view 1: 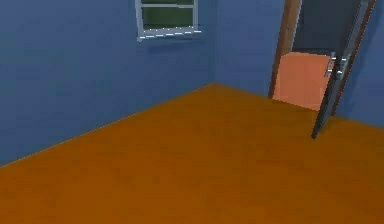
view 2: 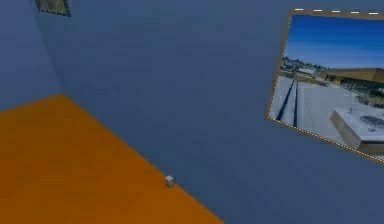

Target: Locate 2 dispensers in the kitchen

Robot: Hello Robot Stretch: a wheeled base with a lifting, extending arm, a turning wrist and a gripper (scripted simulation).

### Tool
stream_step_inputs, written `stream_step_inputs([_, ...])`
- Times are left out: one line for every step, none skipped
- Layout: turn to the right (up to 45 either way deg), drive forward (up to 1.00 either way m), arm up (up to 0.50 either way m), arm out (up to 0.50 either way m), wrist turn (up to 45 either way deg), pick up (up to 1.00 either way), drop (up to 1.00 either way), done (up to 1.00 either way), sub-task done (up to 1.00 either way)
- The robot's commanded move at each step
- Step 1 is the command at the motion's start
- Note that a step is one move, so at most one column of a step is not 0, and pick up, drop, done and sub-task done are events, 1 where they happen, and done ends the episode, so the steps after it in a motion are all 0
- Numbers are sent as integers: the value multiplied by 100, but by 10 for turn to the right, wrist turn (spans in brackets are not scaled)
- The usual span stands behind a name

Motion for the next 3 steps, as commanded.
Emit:
stream_step_inputs([-30,0,0,0,0,0,0,0,0])
stream_step_inputs([0,50,0,0,0,0,0,0,0])
stream_step_inputs([-420,0,0,0,0,0,0,0,0])
